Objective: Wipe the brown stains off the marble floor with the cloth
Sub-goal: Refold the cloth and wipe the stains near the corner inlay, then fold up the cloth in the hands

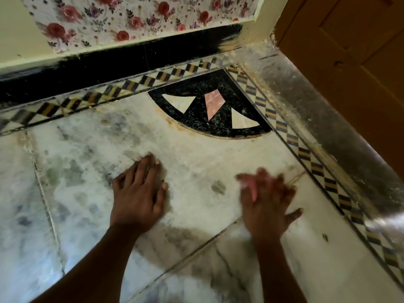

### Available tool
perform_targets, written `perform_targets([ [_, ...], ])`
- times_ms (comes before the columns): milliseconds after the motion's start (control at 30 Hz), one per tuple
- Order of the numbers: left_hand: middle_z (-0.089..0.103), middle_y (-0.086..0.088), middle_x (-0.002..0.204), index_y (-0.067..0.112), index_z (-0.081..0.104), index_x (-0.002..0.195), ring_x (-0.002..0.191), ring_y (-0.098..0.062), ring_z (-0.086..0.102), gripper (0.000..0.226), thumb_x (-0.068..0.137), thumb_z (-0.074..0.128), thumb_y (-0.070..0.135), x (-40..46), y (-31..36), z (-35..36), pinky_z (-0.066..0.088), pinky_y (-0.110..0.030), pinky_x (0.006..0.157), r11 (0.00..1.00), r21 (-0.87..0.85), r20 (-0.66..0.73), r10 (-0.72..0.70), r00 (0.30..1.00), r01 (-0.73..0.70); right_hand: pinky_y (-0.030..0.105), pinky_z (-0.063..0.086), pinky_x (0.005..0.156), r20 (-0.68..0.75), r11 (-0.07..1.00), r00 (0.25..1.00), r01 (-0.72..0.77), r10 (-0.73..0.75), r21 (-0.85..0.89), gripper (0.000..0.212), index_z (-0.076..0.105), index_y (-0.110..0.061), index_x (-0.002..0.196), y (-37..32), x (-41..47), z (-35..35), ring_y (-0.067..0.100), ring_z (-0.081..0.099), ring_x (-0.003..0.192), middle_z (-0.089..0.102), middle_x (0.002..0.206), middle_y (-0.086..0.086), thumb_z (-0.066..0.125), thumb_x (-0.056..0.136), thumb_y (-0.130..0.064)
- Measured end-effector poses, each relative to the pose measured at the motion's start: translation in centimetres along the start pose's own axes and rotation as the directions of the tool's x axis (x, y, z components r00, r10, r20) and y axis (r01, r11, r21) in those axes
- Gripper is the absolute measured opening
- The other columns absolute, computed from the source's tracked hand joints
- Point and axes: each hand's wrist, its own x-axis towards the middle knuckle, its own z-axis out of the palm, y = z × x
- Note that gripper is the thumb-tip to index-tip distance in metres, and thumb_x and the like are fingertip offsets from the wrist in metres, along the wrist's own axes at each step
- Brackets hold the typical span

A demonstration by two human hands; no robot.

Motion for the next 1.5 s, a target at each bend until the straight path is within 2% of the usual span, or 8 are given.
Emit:
perform_targets([
  [133, 0.037, -0.006, 0.171, 0.019, 0.047, 0.156, 0.151, -0.031, 0.04, 0.064, 0.1, 0.043, 0.048, -0.2, 0.0, 0.2, 0.029, -0.05, 0.11, 1.0, 0.004, -0.006, 0.004, 1.0, -0.004, 0.078, -0.003, 0.119, 0.004, 0.99, 0.991, -0.134, 0.134, 0.036, 0.075, 0.008, -0.046, 0.167, -4.4, 7.0, 0.7, 0.051, -0.01, 0.16, -0.006, 0.179, 0.011, 0.028, 0.1, -0.076],
  [367, 0.039, -0.006, 0.169, 0.02, 0.048, 0.153, 0.148, -0.035, 0.043, 0.062, 0.099, 0.042, 0.049, -0.2, 0.2, -0.3, 0.033, -0.053, 0.11, 1.0, -0.001, 0.016, -0.003, 1.0, 0.003, 0.068, -0.006, 0.127, 0.092, 0.896, 0.894, 0.443, -0.438, -0.04, 0.07, 0.001, -0.059, 0.162, -5.5, -3.8, 1.5, 0.034, -0.015, 0.164, -0.012, 0.179, -0.006, 0.028, 0.099, -0.069],
  [667, 0.036, -0.009, 0.168, 0.02, 0.045, 0.154, 0.149, -0.038, 0.038, 0.065, 0.098, 0.036, 0.052, -0.2, 0.1, -0.1, 0.03, -0.059, 0.112, 0.999, -0.045, 0.029, -0.001, 1.0, 0.002, 0.076, -0.001, 0.123, 0.006, 0.997, 0.997, -0.079, 0.079, 0.023, 0.072, -0.006, -0.053, 0.163, -0.7, 2.0, 0.6, 0.047, -0.018, 0.16, -0.014, 0.178, 0.007, 0.028, 0.103, -0.072],
  [933, 0.04, -0.012, 0.163, 0.014, 0.047, 0.148, 0.144, -0.038, 0.043, 0.057, 0.101, 0.037, 0.045, -0.5, 0.2, 0.4, 0.031, -0.06, 0.111, 0.996, -0.016, -0.062, 0.089, 0.994, -0.09, 0.043, -0.01, 0.13, 0.023, 0.777, 0.794, 0.588, -0.608, 0.223, 0.058, 0.037, -0.052, 0.159, -1.2, -8.3, 1.2, 0.016, -0.005, 0.165, 0.017, 0.176, -0.017, 0.022, 0.103, -0.059],
  [1067, 0.036, -0.017, 0.168, 0.007, 0.045, 0.152, 0.155, -0.041, 0.03, 0.053, 0.106, 0.035, 0.028, -1.5, 1.1, -0.7, 0.011, -0.063, 0.119, 0.958, 0.246, 0.039, 0.14, 0.989, -0.146, 0.011, 0.054, 0.087, 0.242, 0.399, 0.876, -0.063, -0.416, 0.915, 0.033, 0.062, -0.031, 0.142, 0.2, -13.9, -1.2, -0.012, 0.067, 0.095, 0.062, 0.15, 0.009, 0.049, 0.112, -0.024],
  [1167, 0.037, -0.02, 0.164, 0.005, 0.038, 0.156, 0.156, -0.039, 0.028, 0.058, 0.102, 0.026, 0.023, -1.3, 3.6, -3.7, 0.015, -0.065, 0.125, 0.832, 0.479, 0.272, 0.164, 0.948, -0.281, 0.029, 0.056, 0.102, 0.327, -0.058, 0.904, -0.355, -0.276, 0.933, 0.053, 0.059, -0.01, 0.147, 1.7, -13.5, -3.6, 0.014, 0.069, 0.092, 0.071, 0.115, 0.012, 0.066, 0.098, -0.031],
  [1267, 0.042, -0.014, 0.158, 0.014, 0.034, 0.156, 0.149, -0.035, 0.036, 0.056, 0.104, 0.042, 0.031, -1.7, 7.3, -7.0, 0.018, -0.062, 0.124, 0.742, 0.529, 0.441, 0.175, 0.88, -0.412, 0.038, 0.053, 0.095, 0.343, -0.24, 0.907, -0.399, -0.243, 0.885, 0.09, 0.056, -0.002, 0.148, 2.4, -12.5, -8.4, 0.027, 0.057, 0.092, 0.06, 0.106, 0.016, 0.082, 0.079, -0.053],
  [1500, 0.068, -0.001, 0.132, 0.026, 0.053, 0.136, 0.124, -0.029, 0.063, 0.037, 0.103, 0.052, 0.043, -5.9, 17.3, -18.0, 0.05, -0.043, 0.102, 0.899, -0.024, 0.355, 0.417, 0.837, -0.438, 0.04, 0.052, 0.076, 0.211, -0.065, 0.942, -0.236, -0.26, 0.97, 0.058, 0.061, 0.013, 0.134, 3.4, -14.2, -24.8, 0.029, 0.054, 0.077, 0.07, 0.103, 0.011, 0.034, 0.113, -0.034],
])
